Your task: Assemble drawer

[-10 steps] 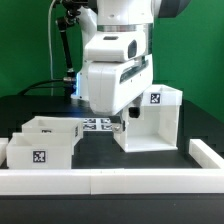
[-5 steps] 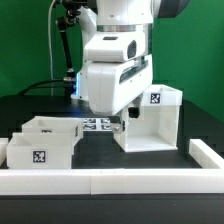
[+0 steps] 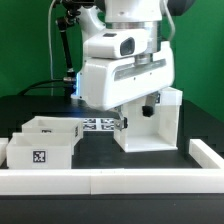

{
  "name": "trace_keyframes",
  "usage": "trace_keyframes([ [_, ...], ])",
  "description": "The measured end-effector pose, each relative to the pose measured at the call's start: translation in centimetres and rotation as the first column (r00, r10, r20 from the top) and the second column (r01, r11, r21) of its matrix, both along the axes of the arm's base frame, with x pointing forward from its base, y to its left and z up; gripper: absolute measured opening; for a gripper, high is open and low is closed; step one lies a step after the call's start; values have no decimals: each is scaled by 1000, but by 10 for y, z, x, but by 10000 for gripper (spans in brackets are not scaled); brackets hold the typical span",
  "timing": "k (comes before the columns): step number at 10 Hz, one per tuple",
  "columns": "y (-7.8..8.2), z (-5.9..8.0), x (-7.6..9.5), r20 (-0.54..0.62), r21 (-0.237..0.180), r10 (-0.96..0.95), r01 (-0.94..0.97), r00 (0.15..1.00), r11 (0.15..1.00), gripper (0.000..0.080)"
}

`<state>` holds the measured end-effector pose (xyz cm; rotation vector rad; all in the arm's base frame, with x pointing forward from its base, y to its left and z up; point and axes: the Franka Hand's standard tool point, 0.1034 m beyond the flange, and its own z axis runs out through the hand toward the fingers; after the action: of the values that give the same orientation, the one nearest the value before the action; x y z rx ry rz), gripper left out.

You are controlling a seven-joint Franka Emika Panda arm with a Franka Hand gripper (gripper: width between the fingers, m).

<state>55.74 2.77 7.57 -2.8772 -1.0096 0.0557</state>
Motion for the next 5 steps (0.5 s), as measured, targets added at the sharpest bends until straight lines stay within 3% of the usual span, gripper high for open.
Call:
trace_keyframes([
  [5, 2, 0, 0, -18, -11, -287, 287, 958, 958, 650],
])
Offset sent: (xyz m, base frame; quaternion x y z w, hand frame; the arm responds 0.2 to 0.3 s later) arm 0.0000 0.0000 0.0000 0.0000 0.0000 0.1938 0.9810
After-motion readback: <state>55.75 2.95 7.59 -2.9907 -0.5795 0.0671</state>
